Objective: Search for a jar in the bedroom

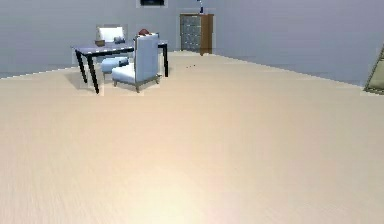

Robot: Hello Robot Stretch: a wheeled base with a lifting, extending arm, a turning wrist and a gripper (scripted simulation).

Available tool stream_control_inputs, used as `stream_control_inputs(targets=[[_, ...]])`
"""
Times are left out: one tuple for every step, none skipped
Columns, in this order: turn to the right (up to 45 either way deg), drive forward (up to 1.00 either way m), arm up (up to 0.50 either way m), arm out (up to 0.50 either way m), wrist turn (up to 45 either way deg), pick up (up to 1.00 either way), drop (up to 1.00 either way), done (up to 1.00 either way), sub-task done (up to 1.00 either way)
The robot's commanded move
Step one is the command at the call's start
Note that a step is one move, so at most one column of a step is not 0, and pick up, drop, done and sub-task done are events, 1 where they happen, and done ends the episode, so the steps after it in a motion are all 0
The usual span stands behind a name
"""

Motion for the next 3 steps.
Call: stream_control_inputs(targets=[[0.0, 1.0, 0.0, 0.0, 0.0, 0.0, 0.0, 0.0, 0.0], [0.0, 1.0, 0.0, 0.0, 0.0, 0.0, 0.0, 0.0, 0.0], [0.0, 1.0, 0.0, 0.0, 0.0, 0.0, 0.0, 0.0, 0.0]])
